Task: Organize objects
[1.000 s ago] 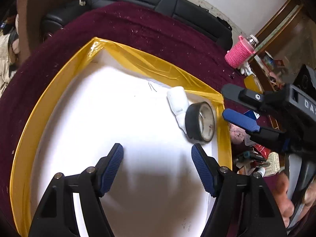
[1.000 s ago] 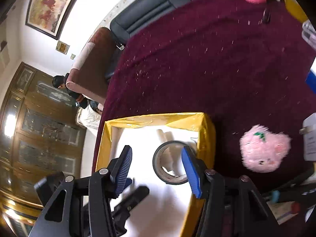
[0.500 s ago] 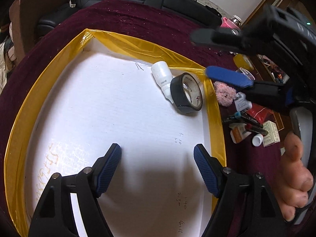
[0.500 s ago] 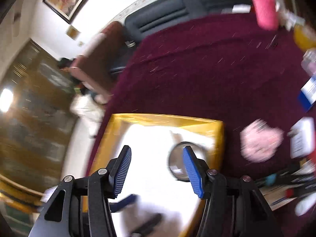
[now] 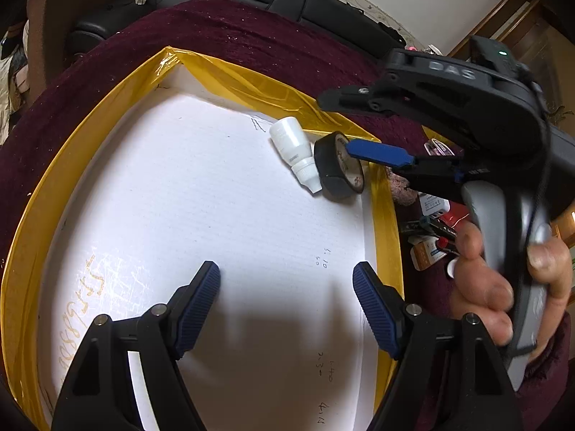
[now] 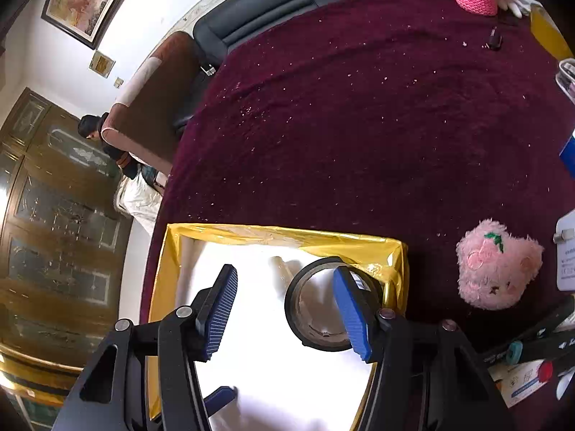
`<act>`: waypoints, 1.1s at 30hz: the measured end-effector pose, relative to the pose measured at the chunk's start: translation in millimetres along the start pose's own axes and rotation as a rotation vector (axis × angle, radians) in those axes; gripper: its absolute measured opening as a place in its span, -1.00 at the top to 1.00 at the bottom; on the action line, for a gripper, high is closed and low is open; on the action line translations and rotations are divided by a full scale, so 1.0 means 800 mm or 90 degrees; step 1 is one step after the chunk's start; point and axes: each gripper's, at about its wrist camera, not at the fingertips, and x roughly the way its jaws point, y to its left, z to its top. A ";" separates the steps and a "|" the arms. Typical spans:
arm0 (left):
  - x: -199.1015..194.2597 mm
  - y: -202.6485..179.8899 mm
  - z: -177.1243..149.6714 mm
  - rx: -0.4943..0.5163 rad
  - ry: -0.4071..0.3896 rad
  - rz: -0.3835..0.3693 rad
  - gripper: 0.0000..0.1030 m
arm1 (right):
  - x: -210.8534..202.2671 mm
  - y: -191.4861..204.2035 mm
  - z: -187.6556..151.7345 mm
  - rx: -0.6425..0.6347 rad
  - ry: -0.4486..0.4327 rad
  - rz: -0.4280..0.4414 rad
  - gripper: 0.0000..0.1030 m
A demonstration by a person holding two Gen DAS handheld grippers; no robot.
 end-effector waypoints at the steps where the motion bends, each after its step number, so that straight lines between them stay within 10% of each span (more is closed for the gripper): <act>1: 0.000 0.000 0.000 -0.001 0.000 0.000 -0.47 | -0.006 0.004 -0.004 -0.010 0.001 -0.002 -0.18; 9: -0.026 -0.011 -0.010 -0.011 -0.031 -0.012 -0.51 | -0.172 0.084 -0.072 -0.174 -0.084 -0.022 -0.19; 13: -0.042 -0.027 -0.007 -0.002 -0.050 -0.006 -0.57 | -0.294 0.177 -0.135 -0.321 -0.166 -0.047 -0.85; 19: -0.033 -0.037 0.014 -0.033 -0.039 0.030 -0.57 | -0.412 0.262 -0.230 -0.490 -0.240 -0.051 -1.00; 33: -0.025 -0.053 0.023 -0.010 -0.042 0.139 -0.57 | -0.469 0.216 -0.268 -0.477 -0.219 -0.028 -1.00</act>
